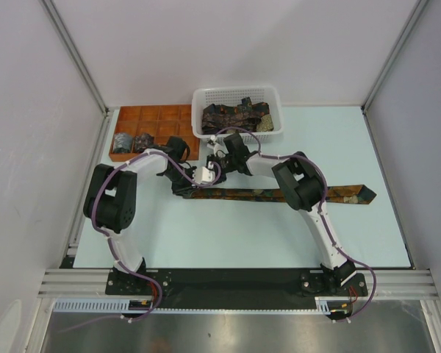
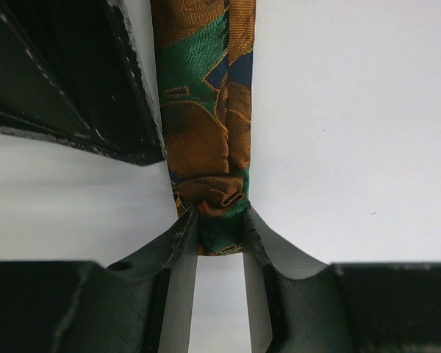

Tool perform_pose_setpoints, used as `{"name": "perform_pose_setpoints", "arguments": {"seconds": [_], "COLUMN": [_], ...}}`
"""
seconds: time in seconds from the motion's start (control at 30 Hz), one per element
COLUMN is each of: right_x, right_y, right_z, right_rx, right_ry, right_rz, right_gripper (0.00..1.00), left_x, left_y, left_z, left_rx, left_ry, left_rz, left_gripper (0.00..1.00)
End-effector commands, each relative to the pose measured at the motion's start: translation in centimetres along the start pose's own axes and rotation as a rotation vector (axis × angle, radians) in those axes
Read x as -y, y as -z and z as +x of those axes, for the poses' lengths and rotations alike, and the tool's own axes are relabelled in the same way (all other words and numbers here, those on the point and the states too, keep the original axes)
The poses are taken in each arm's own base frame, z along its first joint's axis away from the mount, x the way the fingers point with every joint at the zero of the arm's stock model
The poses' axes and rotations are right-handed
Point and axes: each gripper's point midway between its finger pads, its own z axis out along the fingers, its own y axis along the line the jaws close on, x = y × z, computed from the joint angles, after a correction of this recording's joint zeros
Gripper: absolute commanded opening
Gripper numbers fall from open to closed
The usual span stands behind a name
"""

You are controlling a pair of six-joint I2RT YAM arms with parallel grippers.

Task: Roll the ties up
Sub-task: Roll the tie at the center of the board.

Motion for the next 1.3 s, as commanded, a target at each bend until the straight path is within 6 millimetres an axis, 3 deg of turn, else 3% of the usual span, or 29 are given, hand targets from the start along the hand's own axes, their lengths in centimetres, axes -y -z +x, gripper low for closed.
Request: {"name": "perform_pose_setpoints", "arguments": {"seconds": [0.0,0.17,0.3,0.73,1.0,1.17,1.27], "right_x": [-4.8,-4.9,-4.2,-2.3,-1.7,-0.3,-0.5], "right_y": [0.2,0.0,0.0,-2.0,-2.7,-2.5,-2.5], "right_z": [-1.2,-0.7,-0.2,1.1,1.7,1.7,1.8], "right_rx": [0.018,-0.002,-0.017,-0.04,-0.055,-0.047,-0.05], "right_ry": [0.073,0.068,0.047,0.036,0.045,0.032,0.041], "right_rz": [-0.1,-0.119,-0.106,-0.052,0.009,0.104,0.105], "right_gripper": [0.11,0.13,0.25,0.26,0.31,0.38,0.32], "left_x": [0.1,-0.1,-0.2,0.3,0.3,0.2,0.1], "left_y": [-0.7,-0.6,-0.3,0.0,0.2,0.4,0.6], "left_z": [-0.1,-0.3,-0.4,-0.5,-0.7,-0.7,-0.9], "left_rx": [0.013,0.02,0.024,0.053,0.077,0.089,0.103], "left_ry": [0.019,0.027,0.029,0.036,0.036,0.034,0.034], "left_rz": [0.024,0.02,0.012,0.001,-0.013,-0.026,-0.04], "left_gripper": [0.34,0.34,0.34,0.36,0.37,0.36,0.38]}}
